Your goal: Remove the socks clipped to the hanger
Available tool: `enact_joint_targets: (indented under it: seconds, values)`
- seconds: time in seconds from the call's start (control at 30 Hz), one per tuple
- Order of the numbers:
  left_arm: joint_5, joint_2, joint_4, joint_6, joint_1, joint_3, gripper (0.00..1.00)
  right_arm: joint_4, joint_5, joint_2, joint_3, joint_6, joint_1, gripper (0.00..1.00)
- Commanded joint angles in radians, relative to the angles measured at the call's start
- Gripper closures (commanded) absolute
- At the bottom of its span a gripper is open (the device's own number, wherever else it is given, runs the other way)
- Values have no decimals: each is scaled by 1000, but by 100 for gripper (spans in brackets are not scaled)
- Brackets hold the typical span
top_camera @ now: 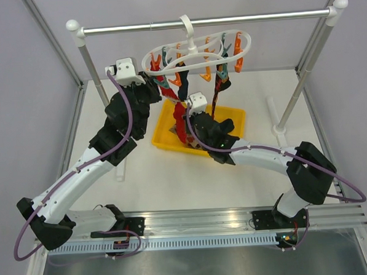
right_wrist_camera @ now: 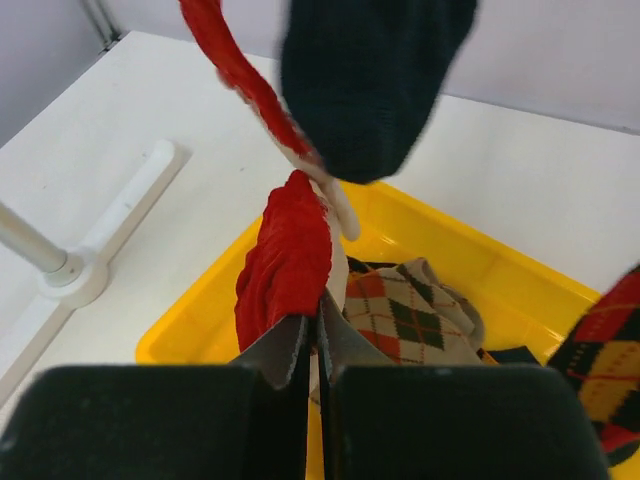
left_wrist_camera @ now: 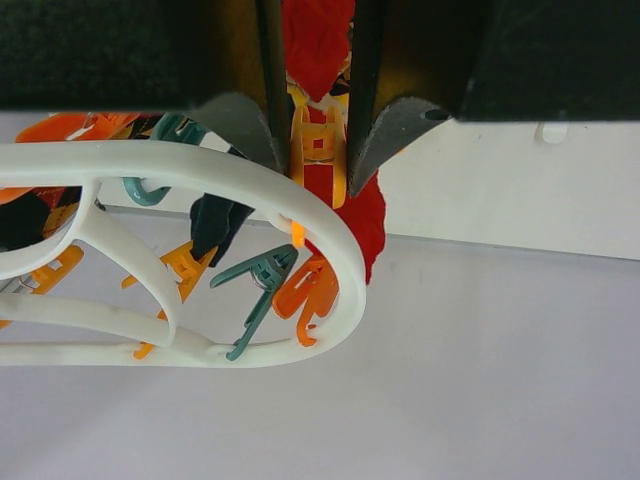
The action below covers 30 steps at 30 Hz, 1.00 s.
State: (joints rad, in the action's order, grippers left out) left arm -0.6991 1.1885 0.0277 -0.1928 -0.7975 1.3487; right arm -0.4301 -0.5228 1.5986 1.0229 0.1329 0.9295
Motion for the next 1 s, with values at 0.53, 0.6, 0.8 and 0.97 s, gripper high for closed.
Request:
enact_joint_targets:
  seconds: [0.53,0.6,0.8,0.97]
  values:
    - [21,-10,-18,4,6,9,89,119,69,-77,-230,270,-271,74]
    - [23,-10,-17,3,4,7,89,135,50,-94,-242,286,-273,58]
    - [24,-9,-17,-3,6,1,89,252,9,-141,-239,303,-274,36]
    - [29,-9,-18,-7,4,1,89,271,17,-227,-280,312,-273,35]
